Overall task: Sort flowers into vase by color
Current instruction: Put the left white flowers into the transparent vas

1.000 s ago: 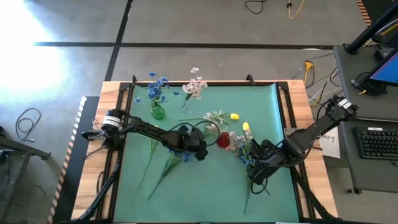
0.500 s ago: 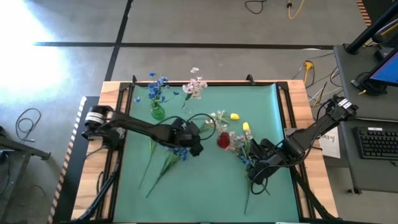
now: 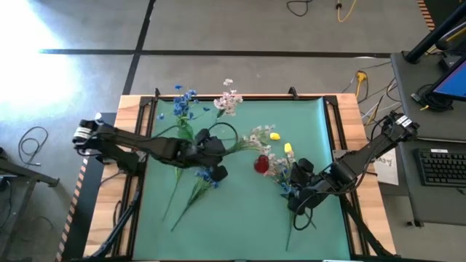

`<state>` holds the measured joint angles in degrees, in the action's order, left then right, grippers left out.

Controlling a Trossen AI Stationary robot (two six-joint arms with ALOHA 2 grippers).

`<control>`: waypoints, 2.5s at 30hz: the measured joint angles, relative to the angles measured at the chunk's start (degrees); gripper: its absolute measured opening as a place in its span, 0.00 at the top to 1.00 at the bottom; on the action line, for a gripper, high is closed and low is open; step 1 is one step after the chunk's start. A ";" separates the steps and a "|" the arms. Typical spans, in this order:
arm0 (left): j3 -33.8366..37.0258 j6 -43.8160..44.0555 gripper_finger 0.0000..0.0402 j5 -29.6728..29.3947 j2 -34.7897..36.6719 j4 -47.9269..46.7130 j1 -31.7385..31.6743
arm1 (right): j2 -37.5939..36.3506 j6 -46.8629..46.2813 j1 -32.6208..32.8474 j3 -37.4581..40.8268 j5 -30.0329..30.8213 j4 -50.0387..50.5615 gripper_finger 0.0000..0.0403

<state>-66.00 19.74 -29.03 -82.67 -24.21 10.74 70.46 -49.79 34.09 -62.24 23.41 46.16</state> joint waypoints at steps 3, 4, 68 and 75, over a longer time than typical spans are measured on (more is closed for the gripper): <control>1.73 -6.98 1.00 2.33 3.26 8.88 0.63 | 0.00 3.37 0.00 0.00 2.24 -2.62 0.25; 2.70 -9.48 1.00 3.90 4.28 12.98 0.72 | 0.00 4.59 0.00 0.00 3.12 -3.62 0.25; 14.67 -13.24 0.82 22.07 -13.24 85.72 -0.37 | 0.24 47.64 -15.65 2.03 -2.63 -57.60 0.86; 14.65 -13.72 0.62 22.07 -6.42 65.72 -0.40 | -0.55 47.35 -15.65 2.00 -2.56 -57.23 0.97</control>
<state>-51.35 6.03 -6.96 -89.09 41.51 10.35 69.91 -2.44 18.44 -60.24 20.85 -11.06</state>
